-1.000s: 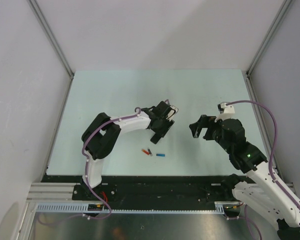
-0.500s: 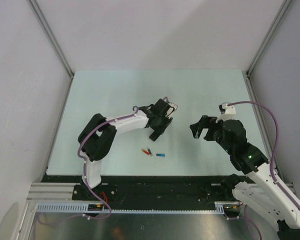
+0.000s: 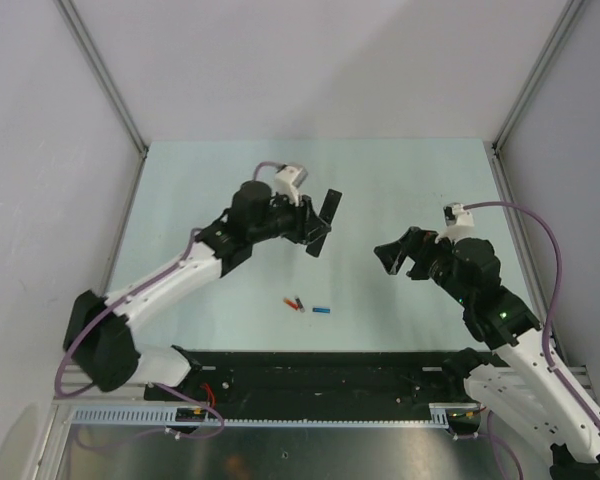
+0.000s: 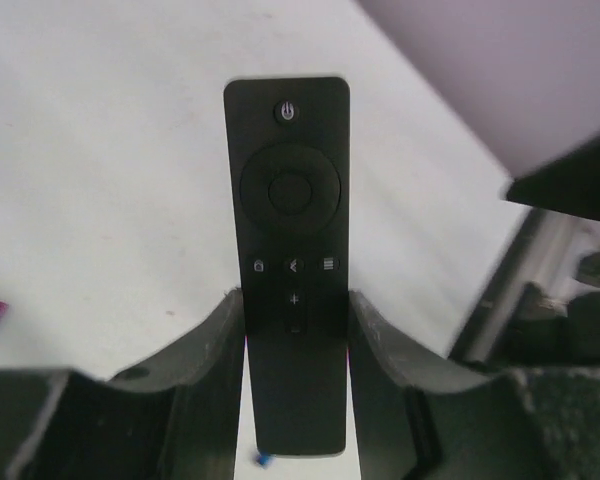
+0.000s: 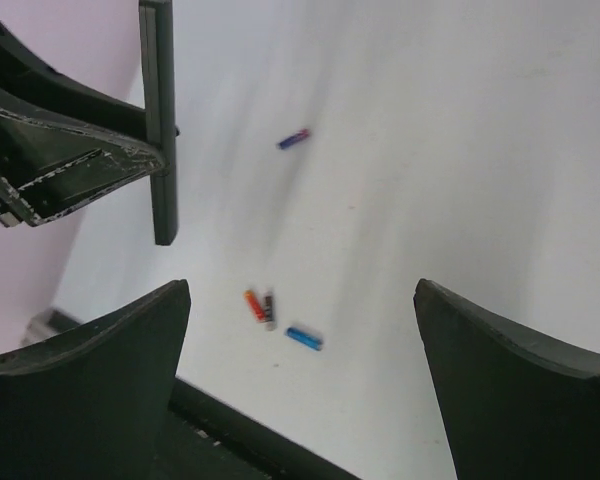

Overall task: Load the batteries into the remote control
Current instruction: Pick up the remote control from the center of the board, then adjust the remote control.

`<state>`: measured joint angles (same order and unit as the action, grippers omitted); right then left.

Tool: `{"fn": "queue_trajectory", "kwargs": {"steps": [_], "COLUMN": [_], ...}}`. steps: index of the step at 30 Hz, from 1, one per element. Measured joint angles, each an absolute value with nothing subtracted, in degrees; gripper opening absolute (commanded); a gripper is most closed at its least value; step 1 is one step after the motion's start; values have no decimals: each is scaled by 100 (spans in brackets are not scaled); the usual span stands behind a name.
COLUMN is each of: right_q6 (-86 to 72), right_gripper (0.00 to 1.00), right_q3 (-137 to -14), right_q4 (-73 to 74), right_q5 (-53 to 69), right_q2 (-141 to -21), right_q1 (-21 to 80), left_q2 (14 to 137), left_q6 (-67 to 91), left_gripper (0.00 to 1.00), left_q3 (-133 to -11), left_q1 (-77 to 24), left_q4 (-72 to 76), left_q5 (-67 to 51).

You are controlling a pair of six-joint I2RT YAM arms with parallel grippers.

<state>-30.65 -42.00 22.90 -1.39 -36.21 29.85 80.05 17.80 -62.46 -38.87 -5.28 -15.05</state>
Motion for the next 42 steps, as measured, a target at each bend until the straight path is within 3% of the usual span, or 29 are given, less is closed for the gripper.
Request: {"fn": "queue_trajectory", "kwargs": {"steps": [11, 24, 42], "right_q6": [-3793, -4491, -4565], "right_gripper": [100, 100, 97], "right_q3": [-3911, -3621, -3618], "right_q4": [416, -1396, -2508], "right_q5": [2268, 3350, 3041], "right_q2": [-3931, -4672, -5319], "right_q1": [2864, 3297, 3719], "left_q2": [6862, 6764, 7129], "left_q6": [4351, 6053, 6451], "left_gripper": [0, 0, 0], "left_q3": [-4075, -3820, -3706], "left_q1": [-3463, -3463, -3616], "left_q4": [3264, 6001, 6549], "left_q5": [-3378, -3553, -3446]}}
